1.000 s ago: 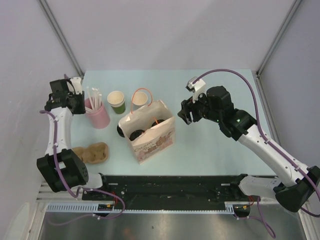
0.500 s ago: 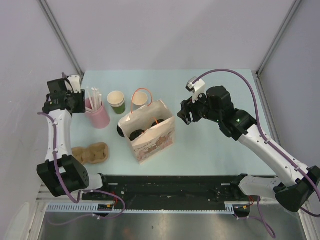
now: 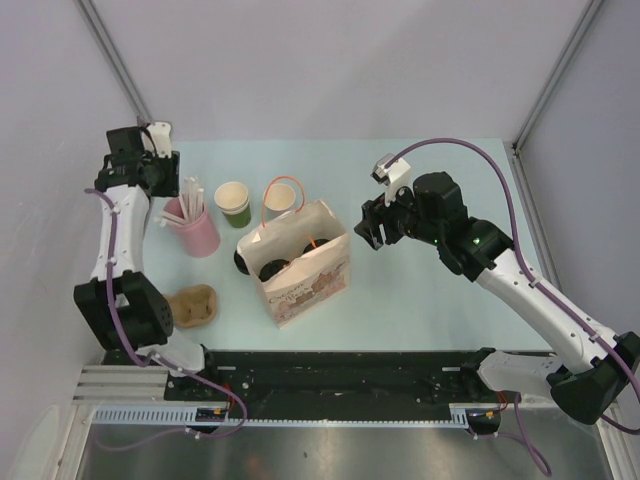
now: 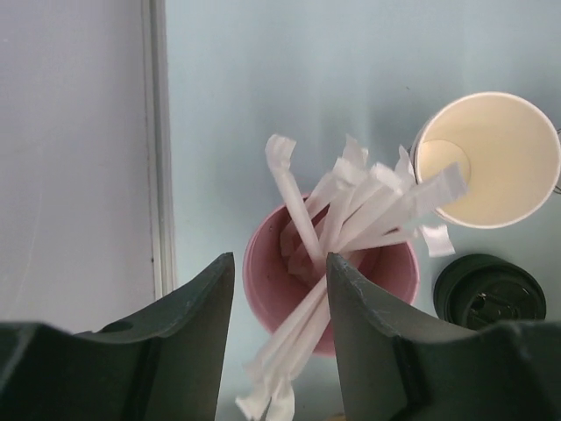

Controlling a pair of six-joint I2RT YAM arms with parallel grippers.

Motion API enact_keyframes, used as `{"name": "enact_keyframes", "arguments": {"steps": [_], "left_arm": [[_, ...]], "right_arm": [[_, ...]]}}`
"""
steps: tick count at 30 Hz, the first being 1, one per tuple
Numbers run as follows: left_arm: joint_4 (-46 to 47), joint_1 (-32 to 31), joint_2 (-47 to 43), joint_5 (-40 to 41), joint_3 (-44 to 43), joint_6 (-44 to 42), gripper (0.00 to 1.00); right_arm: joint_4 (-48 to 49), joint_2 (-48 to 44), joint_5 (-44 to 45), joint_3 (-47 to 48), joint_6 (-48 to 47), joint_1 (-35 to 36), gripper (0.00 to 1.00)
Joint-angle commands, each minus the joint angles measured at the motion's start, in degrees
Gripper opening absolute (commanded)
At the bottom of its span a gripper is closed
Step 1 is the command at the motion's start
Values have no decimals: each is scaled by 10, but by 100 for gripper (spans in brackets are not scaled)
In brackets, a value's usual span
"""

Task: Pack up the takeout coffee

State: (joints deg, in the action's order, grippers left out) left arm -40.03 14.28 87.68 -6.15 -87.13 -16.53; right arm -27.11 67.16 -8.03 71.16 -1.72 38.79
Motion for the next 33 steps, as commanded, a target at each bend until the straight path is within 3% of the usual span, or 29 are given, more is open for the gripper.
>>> {"name": "enact_keyframes", "arguments": {"steps": [1,15,22,26,33], "left_arm": [[5,-8,48,11,-46,2,51],[20,-22,109,28,-98,11,44],[26,-47,96,90,-48,38,44],[92,-51,65,137,10,66,43],[137,-51,51,144,43,77,38]], "right_arm": [[21,-7,-2,2,1,-2,65],[20,-8,0,2,5,-2,65],[15,-11,3,2,7,0,65],[11,-15,2,2,5,-1,65],[11,-22,-8,2,0,-1,65]]}}
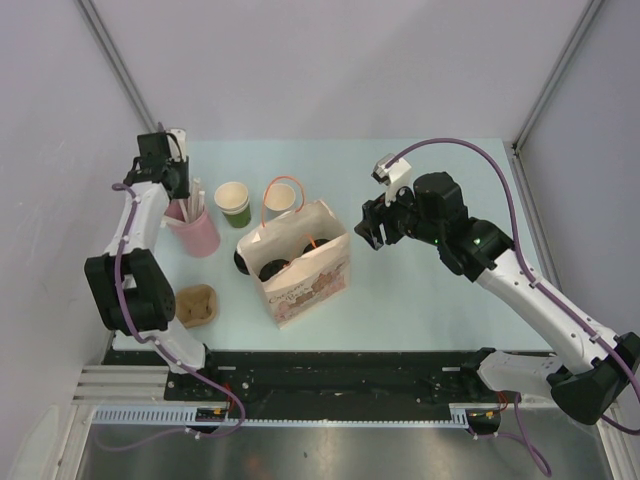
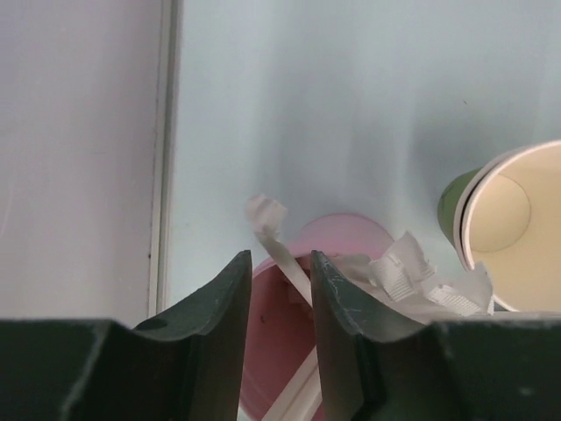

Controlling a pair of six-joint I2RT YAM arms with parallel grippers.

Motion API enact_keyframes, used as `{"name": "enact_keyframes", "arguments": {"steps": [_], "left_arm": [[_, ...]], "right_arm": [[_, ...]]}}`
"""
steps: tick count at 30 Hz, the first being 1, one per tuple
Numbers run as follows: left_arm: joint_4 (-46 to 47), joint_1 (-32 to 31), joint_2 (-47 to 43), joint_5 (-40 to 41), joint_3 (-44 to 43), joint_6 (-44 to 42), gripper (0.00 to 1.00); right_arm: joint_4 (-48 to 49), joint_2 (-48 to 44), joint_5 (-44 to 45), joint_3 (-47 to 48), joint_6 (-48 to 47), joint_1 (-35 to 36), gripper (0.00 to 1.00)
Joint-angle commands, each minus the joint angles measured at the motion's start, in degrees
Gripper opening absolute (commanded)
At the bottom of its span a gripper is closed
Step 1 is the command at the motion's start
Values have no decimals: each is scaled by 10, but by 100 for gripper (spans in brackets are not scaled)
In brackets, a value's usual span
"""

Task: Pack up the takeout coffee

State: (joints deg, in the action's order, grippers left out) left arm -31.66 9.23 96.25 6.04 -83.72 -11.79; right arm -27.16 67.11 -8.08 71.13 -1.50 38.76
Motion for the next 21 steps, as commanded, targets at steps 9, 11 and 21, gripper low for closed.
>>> {"name": "enact_keyframes", "arguments": {"steps": [9,11,21], "left_arm": [[63,0,-25,-7,15,29,22],[66,-1,-21,-8,13,26,22],[66,0,-83,-8,29,28,1]], "right_arm": [[11,-22,-8,2,-4,-1,65],[8,-22,-8,2,-4,0,65],[6,-37,-9,2,-1,0,64]]}}
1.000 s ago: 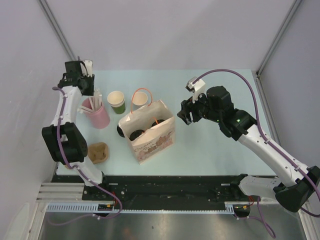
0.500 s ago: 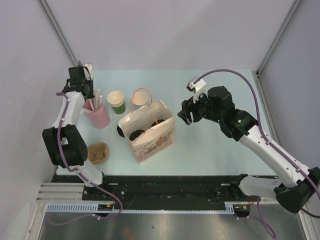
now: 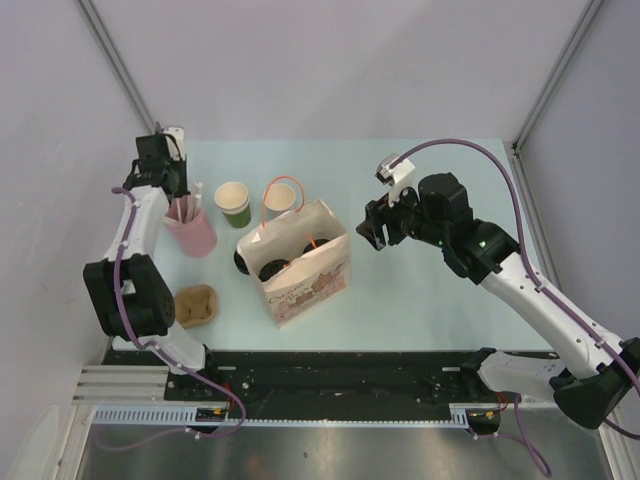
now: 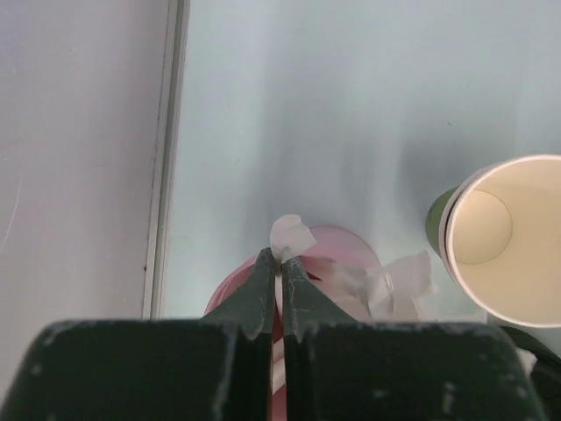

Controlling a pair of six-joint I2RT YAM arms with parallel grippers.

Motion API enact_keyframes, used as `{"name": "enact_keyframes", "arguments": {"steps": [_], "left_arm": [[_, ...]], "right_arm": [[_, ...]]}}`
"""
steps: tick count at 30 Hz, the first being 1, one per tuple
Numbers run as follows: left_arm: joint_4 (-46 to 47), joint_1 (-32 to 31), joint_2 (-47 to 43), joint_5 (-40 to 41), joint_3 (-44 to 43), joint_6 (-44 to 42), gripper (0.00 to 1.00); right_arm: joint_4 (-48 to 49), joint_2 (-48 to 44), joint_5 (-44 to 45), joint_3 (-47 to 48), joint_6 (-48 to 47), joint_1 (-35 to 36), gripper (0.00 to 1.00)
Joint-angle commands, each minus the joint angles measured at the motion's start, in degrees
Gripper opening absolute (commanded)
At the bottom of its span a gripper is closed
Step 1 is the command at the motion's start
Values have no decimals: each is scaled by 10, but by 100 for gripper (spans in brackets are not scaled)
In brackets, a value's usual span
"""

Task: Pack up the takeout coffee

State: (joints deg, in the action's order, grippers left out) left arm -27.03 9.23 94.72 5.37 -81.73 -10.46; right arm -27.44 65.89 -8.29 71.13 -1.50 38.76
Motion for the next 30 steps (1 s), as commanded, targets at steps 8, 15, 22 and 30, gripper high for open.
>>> {"name": "enact_keyframes", "arguments": {"steps": [8,15,22,30], "left_arm": [[16,0,-182,-26,7,5,0],[-1,-4,-294,-66,-27,12,0],[-84,-14,-335,-212,-142,77,0],[-175,-48,-354,-396,-165,98,0]], "right_arm": [[22,-38,-14,3,2,4,65],[130,-46,-65,8,12,8,65],[328,52,-65,53,-5,117,71],[409,245,-47,235,-16,197,100]]}}
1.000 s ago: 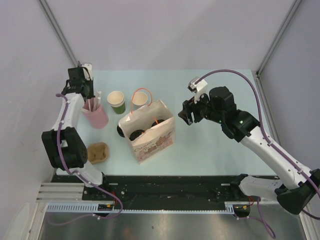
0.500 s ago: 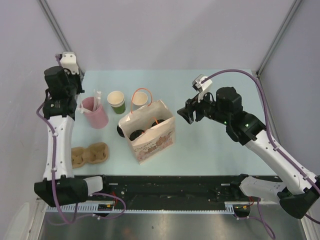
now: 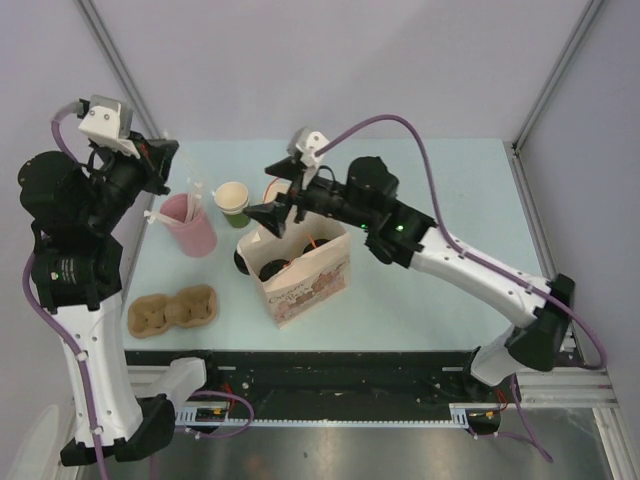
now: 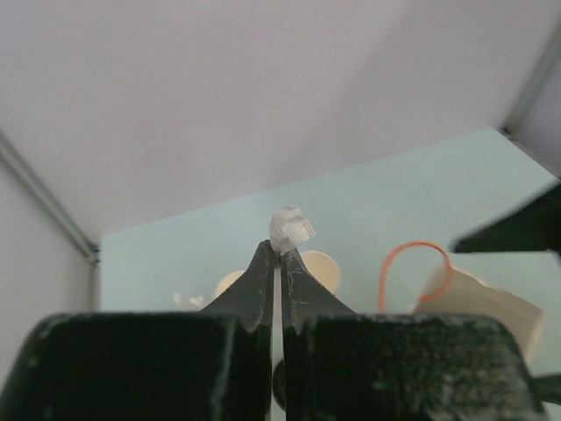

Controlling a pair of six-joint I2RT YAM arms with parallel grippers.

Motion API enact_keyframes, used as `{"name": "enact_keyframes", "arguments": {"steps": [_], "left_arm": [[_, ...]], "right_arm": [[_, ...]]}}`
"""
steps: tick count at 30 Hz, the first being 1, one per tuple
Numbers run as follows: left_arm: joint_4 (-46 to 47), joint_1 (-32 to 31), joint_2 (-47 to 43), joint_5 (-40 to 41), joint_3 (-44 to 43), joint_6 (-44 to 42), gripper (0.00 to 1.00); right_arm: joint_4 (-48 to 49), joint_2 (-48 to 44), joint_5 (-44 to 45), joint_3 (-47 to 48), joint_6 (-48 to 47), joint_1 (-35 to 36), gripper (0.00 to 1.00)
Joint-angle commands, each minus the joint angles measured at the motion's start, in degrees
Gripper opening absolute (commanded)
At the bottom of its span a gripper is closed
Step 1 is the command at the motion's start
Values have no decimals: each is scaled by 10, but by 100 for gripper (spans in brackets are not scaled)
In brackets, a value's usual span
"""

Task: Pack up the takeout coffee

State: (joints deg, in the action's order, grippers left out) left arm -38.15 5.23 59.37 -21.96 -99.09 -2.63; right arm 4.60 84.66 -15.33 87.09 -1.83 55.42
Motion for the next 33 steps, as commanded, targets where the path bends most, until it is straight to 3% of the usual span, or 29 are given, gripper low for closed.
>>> {"name": "enact_keyframes", "arguments": {"steps": [1,10,13,16,17,19,20,22,23,24,25,26,33], "left_arm": [[-73,-11,-7,-128,12,17,1],[-104,-15,-30,-143,7,-8,0],[-106,-15,-33,-143,11,-14,0],[-106,-15,-36,-138,11,-19,0],[-107,-15,-36,-131,10,-20,0],[-106,-15,-35,-120,10,-23,0],[-107,-15,-34,-108,9,-26,0],[-107,-15,-31,-89,4,-29,0],[-107,-15,-30,-67,3,-34,11],[-106,-15,-30,-57,2,-38,54],[-106,-16,-30,-47,1,-40,73],[-106,-15,-29,-26,-1,-46,100],[-105,-15,-24,86,-29,-48,100]], "right_arm": [[96,76,30,100,-16,39,100],[73,241,41,254,-49,48,96],[60,272,35,294,-43,47,82],[68,278,30,298,-41,46,54],[73,276,31,297,-38,45,33],[80,270,36,289,-35,45,6],[82,267,35,288,-33,44,0],[81,262,22,287,-31,44,0],[78,260,17,287,-28,44,0],[77,257,6,290,-19,43,0],[76,251,2,291,-12,43,0],[74,246,-6,294,-3,43,0],[-1,155,-16,288,33,23,0]]}}
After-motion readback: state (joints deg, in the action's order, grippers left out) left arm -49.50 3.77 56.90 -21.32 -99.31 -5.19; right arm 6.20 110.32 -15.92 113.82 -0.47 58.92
